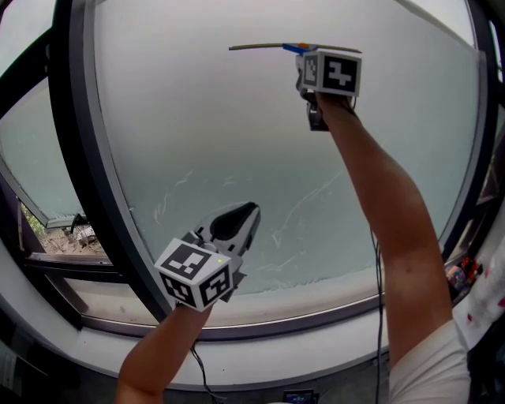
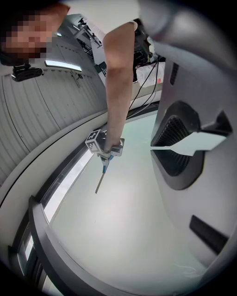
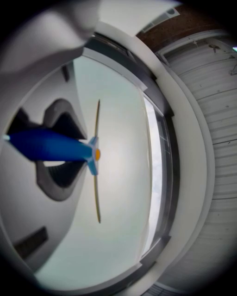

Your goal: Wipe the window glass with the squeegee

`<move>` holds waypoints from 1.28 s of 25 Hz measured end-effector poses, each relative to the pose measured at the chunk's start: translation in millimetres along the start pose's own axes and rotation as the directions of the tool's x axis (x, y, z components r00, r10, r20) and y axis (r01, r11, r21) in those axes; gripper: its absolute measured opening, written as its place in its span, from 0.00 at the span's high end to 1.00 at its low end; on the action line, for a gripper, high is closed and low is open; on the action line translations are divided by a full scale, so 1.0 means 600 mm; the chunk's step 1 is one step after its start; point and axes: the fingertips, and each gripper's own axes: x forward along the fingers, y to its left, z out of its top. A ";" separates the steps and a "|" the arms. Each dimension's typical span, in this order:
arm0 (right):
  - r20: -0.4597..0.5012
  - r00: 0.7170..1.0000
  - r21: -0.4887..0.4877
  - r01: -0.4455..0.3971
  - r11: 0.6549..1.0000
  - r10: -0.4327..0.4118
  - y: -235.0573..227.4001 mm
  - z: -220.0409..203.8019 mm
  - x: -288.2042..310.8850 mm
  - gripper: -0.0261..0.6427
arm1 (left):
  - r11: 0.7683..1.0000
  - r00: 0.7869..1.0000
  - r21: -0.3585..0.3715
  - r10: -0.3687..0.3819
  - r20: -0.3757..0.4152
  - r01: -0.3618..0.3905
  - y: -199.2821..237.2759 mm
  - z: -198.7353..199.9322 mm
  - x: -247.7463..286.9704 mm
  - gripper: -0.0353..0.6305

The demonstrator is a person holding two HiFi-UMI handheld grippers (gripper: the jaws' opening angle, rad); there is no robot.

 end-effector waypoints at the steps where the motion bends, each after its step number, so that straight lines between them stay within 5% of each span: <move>1: -0.003 1.000 0.001 0.000 1.000 0.000 0.000 -0.004 -0.001 0.74 | 1.000 1.000 -0.001 -0.002 -0.002 0.002 -0.001 -0.001 0.000 0.88; 32: -0.074 0.997 0.001 0.006 1.000 -0.006 0.022 -0.134 -0.053 0.74 | 0.997 0.998 -0.079 -0.026 -0.061 0.021 -0.012 -0.075 -0.006 0.88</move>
